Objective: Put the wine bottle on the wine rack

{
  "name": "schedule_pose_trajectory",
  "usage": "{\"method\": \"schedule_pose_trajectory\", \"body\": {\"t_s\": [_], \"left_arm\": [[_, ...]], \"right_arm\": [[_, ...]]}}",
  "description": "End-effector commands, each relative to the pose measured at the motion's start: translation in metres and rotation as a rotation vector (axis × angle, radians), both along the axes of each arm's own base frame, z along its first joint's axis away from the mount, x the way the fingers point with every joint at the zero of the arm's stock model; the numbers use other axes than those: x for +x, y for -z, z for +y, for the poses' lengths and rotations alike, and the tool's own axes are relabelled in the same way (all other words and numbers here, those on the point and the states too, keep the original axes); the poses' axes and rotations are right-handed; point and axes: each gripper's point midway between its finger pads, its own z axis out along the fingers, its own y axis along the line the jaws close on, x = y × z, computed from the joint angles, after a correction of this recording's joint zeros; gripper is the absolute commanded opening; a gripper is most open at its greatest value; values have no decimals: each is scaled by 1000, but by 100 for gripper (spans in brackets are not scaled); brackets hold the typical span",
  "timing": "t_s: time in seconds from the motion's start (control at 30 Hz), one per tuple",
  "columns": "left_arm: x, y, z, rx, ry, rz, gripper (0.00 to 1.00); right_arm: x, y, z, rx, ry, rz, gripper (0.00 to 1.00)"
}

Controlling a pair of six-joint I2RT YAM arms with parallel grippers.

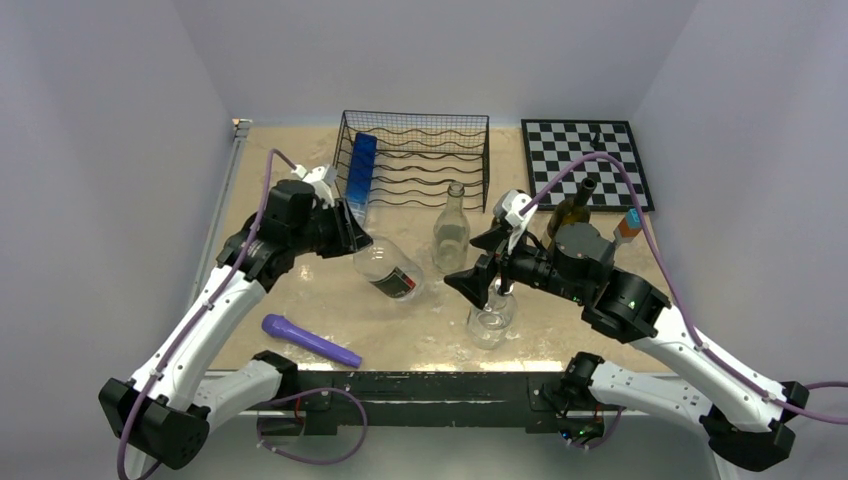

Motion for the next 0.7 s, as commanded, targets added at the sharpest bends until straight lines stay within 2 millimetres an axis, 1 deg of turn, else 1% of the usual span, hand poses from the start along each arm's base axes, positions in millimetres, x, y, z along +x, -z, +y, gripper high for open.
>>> {"method": "schedule_pose_trajectory", "body": {"t_s": [0.0,0.1,0.17,0.27,0.33,0.37,0.47,0.57,0.67], "left_arm": [[10,-68,-15,-145,25,-167,0],[8,-53,-16,-142,15,-109,0],[7,-41,-17,-152,5,-71,0],[8,-30,-20,-190,-9,-64,0],[10,-25,-19,-186,-19,-78,0],[9,-22,-18,-181,-19,-79,0],[6,-11,-13,-147,-21,-78,0],[1,5,-5,-108,-33,-61,0],[-4,14,-3,-120,-53,-38,0]], "right_arm": [[3,-20,-3,27,18,-51,98],[3,-19,-2,21,14,-47,99],[2,-16,-1,14,5,-40,99],[1,-13,2,-5,-16,-34,99],[0,-9,6,-36,-37,-31,99],[1,-5,10,-60,-50,-29,98],[-1,-2,24,-106,-97,-52,98],[-3,2,41,-137,-138,-62,98],[-5,12,60,-167,-170,-58,98]]}}
